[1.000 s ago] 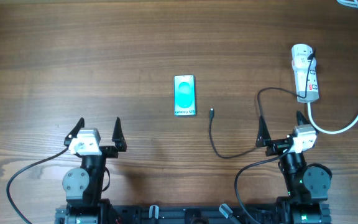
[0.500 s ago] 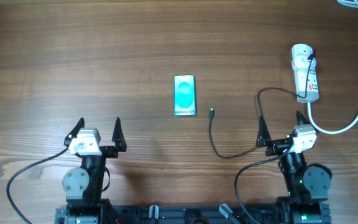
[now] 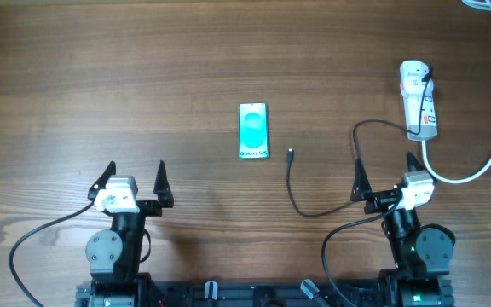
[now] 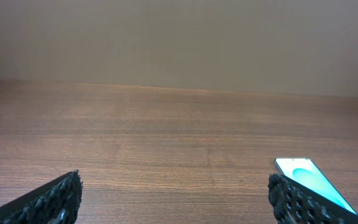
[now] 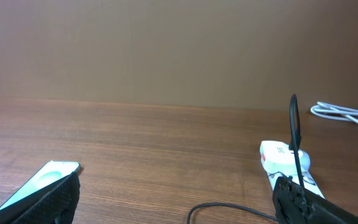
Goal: Plug charger to phone and switch on socket
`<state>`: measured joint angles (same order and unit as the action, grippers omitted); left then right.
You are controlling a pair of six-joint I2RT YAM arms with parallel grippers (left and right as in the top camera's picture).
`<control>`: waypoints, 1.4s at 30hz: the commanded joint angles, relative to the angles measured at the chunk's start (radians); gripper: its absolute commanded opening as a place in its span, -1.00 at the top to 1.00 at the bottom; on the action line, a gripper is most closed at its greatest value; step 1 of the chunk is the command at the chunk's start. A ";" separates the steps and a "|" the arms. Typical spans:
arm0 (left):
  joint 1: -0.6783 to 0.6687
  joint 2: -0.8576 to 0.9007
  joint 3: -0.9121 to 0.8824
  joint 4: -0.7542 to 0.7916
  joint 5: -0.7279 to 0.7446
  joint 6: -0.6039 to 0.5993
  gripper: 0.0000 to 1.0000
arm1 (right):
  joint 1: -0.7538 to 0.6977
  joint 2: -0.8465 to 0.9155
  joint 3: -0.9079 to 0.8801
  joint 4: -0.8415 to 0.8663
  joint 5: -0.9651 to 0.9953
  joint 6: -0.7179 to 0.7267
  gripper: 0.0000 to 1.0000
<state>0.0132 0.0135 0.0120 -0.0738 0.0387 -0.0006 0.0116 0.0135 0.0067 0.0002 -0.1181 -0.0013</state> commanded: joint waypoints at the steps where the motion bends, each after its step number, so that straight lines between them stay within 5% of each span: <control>1: -0.004 -0.007 -0.006 -0.002 -0.003 0.016 -1.00 | 0.004 -0.006 -0.002 0.005 0.016 0.008 -1.00; 10: -0.004 -0.007 -0.006 0.002 0.025 0.015 -1.00 | 0.004 -0.006 -0.002 0.005 0.016 0.008 -1.00; 15: -0.005 -0.007 -0.006 0.093 0.455 0.016 -1.00 | 0.004 -0.006 -0.002 0.005 0.016 0.008 -0.99; 18: -0.005 -0.007 -0.006 0.121 0.579 0.016 -1.00 | 0.004 -0.006 -0.002 0.005 0.016 0.008 -0.99; 24: -0.005 -0.007 -0.006 0.429 0.561 0.014 -1.00 | 0.004 -0.006 -0.002 0.005 0.016 0.008 -1.00; 27: -0.005 -0.006 0.035 0.591 0.429 -0.033 -1.00 | 0.004 -0.006 -0.002 0.005 0.016 0.008 -0.99; 30: -0.005 0.040 0.170 0.497 0.365 -0.033 -1.00 | 0.004 -0.006 -0.002 0.005 0.016 0.008 -0.99; 35: -0.005 0.366 0.613 -0.098 0.320 -0.033 -1.00 | 0.004 -0.006 -0.002 0.005 0.016 0.008 -1.00; 39: -0.005 0.663 0.882 -0.402 0.608 -0.034 -1.00 | 0.004 -0.006 -0.002 0.005 0.016 0.008 -0.99; 42: -0.005 0.811 0.906 -0.338 0.788 -0.069 -1.00 | 0.004 -0.006 -0.002 0.005 0.016 0.008 -1.00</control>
<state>0.0113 0.7147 0.8883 -0.4553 0.5972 -0.0315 0.0116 0.0135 0.0063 0.0002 -0.1139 -0.0013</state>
